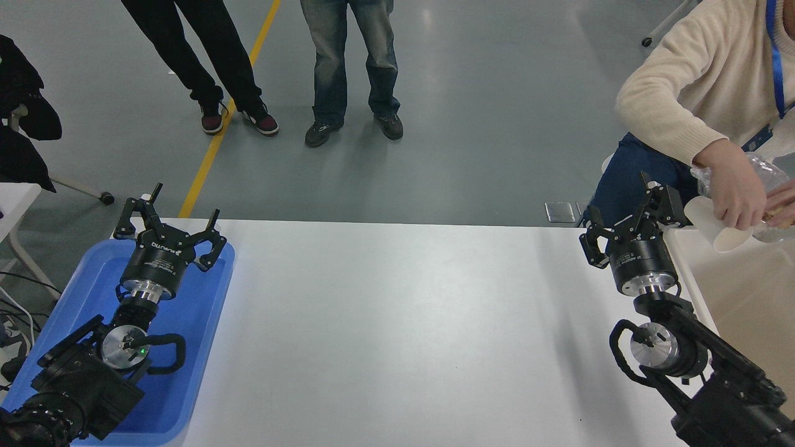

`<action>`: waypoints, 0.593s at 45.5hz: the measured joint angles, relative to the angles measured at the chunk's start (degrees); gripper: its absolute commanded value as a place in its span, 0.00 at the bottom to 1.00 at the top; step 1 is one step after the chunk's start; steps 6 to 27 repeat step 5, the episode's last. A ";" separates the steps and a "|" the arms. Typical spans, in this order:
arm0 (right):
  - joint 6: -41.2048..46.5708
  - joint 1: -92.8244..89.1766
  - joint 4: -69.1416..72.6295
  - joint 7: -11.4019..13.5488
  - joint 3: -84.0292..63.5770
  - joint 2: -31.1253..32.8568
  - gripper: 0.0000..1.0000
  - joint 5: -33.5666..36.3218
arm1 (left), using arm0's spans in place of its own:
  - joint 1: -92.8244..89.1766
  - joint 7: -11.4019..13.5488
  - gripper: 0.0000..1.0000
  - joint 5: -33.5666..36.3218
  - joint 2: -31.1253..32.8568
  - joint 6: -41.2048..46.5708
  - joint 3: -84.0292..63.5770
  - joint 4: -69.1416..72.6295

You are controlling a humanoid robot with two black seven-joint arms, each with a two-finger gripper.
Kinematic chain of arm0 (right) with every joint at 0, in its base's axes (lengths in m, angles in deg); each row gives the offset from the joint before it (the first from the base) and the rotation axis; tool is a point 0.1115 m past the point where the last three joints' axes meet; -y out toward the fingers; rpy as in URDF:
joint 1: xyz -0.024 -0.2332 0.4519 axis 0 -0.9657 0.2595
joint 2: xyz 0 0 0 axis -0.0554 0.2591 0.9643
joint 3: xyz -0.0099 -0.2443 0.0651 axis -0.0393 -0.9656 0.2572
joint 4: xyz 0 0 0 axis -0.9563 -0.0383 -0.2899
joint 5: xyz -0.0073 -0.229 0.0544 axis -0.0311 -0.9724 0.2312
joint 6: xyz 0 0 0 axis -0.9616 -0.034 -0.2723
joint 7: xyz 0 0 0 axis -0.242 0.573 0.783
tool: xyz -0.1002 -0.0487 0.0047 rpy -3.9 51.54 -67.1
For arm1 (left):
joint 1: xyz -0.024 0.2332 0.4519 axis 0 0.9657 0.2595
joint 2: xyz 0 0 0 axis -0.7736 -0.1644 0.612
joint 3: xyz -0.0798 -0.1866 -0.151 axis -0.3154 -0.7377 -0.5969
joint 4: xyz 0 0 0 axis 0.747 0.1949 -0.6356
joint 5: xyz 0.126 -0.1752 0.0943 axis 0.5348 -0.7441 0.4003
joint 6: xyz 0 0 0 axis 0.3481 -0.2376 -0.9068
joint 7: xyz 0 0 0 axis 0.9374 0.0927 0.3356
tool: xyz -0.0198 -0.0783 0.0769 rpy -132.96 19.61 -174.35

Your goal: Pick up paper ball place in dustbin

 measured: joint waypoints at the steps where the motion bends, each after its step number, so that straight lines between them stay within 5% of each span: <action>1: -0.07 -0.08 0.02 -0.02 0.00 0.00 1.00 0.00 | 0.00 0.00 1.00 0.00 0.00 0.00 0.00 0.00; 27: -0.27 -0.36 0.20 -0.12 0.28 0.04 1.00 -0.04 | 0.01 0.02 1.00 0.00 0.00 0.00 0.00 0.00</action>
